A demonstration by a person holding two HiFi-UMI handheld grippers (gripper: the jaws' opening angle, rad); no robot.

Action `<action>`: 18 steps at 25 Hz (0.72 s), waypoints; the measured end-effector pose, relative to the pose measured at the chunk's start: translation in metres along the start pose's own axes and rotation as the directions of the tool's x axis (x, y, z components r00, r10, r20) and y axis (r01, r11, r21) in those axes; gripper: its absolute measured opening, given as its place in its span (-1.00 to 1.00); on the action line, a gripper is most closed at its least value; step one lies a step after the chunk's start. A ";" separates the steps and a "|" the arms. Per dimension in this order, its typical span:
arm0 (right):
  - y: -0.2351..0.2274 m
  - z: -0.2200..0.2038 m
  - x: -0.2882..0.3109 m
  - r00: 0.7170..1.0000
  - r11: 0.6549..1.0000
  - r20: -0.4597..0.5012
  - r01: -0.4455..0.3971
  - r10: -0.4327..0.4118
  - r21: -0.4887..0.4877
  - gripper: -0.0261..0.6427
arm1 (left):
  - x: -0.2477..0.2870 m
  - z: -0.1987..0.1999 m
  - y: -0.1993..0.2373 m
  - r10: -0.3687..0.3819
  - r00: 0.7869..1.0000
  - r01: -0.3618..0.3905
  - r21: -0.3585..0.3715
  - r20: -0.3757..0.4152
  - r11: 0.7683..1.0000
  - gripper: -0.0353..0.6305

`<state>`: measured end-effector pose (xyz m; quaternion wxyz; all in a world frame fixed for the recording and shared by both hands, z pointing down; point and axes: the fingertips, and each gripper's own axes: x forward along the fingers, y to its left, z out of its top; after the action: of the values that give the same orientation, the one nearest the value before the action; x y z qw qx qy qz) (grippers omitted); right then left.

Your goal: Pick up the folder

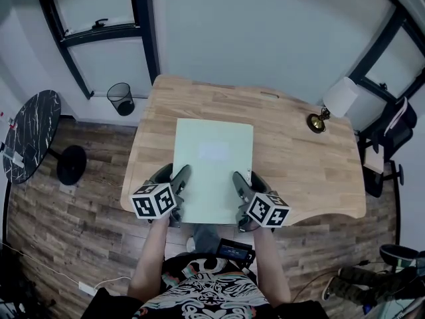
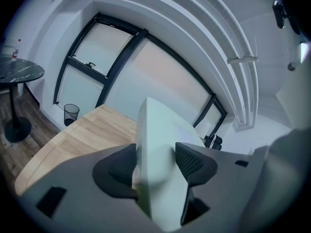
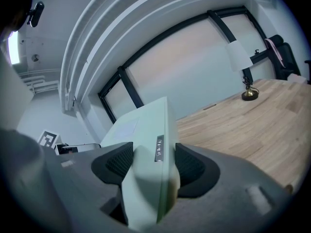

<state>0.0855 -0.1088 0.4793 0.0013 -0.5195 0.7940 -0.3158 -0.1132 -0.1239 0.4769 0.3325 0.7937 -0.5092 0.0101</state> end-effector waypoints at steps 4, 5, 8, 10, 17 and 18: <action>0.000 0.000 -0.002 1.000 1.000 0.005 0.001 -0.001 -0.001 -0.12 | -0.001 0.000 -0.002 -0.003 1.000 0.003 0.005 0.000 1.000 -0.14; 0.000 -0.001 -0.002 1.000 1.000 0.005 0.002 -0.002 -0.001 -0.13 | -0.001 -0.001 -0.002 -0.003 1.000 0.003 0.005 -0.001 1.000 -0.14; -0.001 -0.002 -0.003 1.000 1.000 0.001 0.007 -0.007 -0.001 -0.13 | -0.001 -0.002 -0.002 -0.001 1.000 0.001 0.004 -0.004 1.000 -0.14; -0.002 -0.002 -0.002 1.000 1.000 -0.001 0.010 -0.010 -0.001 -0.13 | 0.000 -0.002 -0.002 -0.002 1.000 0.002 0.003 -0.006 1.000 -0.14; -0.005 -0.002 -0.002 1.000 1.000 -0.002 0.019 -0.019 0.005 -0.13 | 0.003 -0.002 -0.002 -0.006 1.000 0.006 0.004 -0.013 1.000 -0.14; -0.005 -0.003 -0.002 1.000 1.000 -0.002 0.020 -0.020 0.006 -0.13 | 0.003 -0.003 -0.002 -0.007 1.000 0.007 0.003 -0.015 1.000 -0.14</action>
<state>0.0894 -0.1068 0.4831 -0.0012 -0.5271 0.7878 -0.3186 -0.1092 -0.1244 0.4790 0.3349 0.7960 -0.5039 0.0155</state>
